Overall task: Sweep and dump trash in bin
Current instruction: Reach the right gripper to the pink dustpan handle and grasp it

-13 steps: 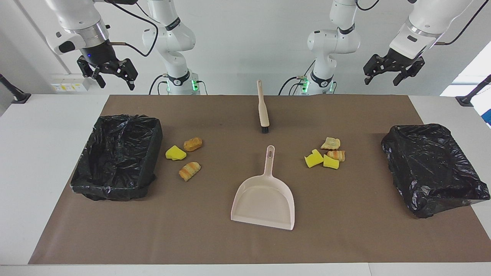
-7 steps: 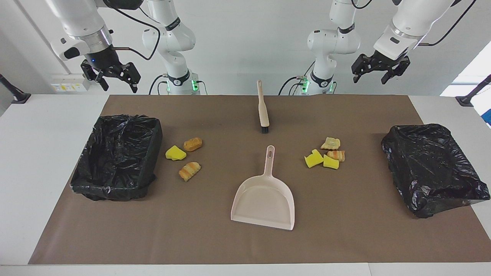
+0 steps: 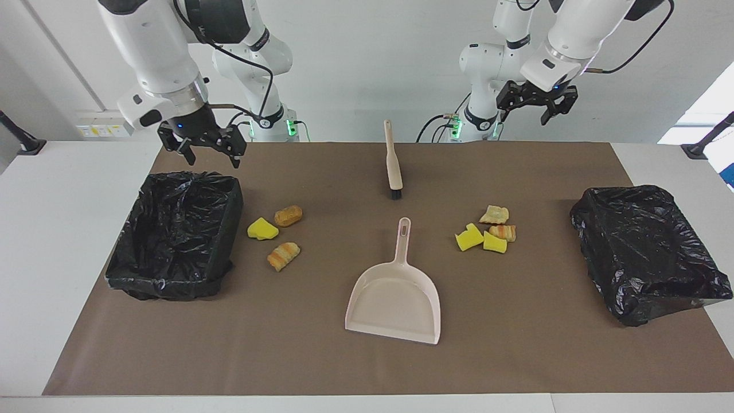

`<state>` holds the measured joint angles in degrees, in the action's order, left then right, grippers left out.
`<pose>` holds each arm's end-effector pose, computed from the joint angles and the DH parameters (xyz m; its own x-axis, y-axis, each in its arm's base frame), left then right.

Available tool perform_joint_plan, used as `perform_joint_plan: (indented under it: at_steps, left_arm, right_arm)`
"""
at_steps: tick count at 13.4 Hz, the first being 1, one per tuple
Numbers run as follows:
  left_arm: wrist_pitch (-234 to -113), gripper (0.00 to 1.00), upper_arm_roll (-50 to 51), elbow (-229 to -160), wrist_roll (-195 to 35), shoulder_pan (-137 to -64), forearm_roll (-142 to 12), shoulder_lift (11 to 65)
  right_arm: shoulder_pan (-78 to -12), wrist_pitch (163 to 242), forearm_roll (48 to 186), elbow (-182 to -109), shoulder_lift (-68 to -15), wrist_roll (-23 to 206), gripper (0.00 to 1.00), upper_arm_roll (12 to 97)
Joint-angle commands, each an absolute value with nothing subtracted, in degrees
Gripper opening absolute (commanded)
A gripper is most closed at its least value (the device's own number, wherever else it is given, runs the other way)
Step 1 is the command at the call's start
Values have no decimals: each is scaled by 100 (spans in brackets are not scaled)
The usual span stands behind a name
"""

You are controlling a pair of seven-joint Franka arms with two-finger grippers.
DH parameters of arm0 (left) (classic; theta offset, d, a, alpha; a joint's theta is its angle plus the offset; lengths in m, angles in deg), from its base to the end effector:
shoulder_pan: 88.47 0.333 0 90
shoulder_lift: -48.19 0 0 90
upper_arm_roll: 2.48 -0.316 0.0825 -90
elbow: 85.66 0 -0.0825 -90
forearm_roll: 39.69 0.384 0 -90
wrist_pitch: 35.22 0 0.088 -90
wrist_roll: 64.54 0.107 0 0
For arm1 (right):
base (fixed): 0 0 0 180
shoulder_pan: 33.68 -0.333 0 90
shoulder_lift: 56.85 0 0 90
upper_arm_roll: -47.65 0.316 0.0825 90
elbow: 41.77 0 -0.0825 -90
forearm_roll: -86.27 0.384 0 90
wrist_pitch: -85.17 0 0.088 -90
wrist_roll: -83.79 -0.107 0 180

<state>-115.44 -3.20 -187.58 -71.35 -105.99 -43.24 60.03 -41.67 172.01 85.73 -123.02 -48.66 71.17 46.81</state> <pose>0.4464 -0.1419 0.6209 0.9675 -0.1801 -0.1773 -0.1751 -0.9836 0.0438 0.5883 0.0734 0.6094 0.9945 -0.0959 -0.0417 -0.0951 -0.9952 0.0211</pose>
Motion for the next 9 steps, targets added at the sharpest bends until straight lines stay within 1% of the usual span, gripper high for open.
perform_joint_plan:
  at_steps: [1,3,5,6,7,8,9]
  left_arm:
    - [-12160,100,-388,-19927,-7856,-11472,-4417,6655]
    - [-12503,100,-388,-20411,-8682,-12132,-4426,6743]
    - [-13021,100,-388,-20939,-9237,-12773,-4478,6945]
    - [-13250,100,-388,-21246,-9684,-13133,-4479,7076]
    - [-13461,100,-380,-21553,-10080,-13319,-4487,7234]
    - [-13680,100,-362,-21774,-10580,-13495,-4531,7262]
    - [-13935,100,-362,-21950,-10906,-13854,-4549,7262]
  right_arm:
    - [-4255,17549,8837,-11780,-4097,6553,100,4773]
    - [-4430,17875,8864,-11780,-3692,6323,100,4782]
    - [-4528,18384,9065,-11841,-3480,6157,100,4791]
    - [-4659,18508,9293,-11850,-3340,5720,100,4800]
    - [-4851,18658,9330,-11824,-3173,5307,100,4800]
    - [-4993,18868,9383,-11823,-3050,4981,100,4800]
    - [-5133,18974,9514,-11823,-2961,4708,100,4809]
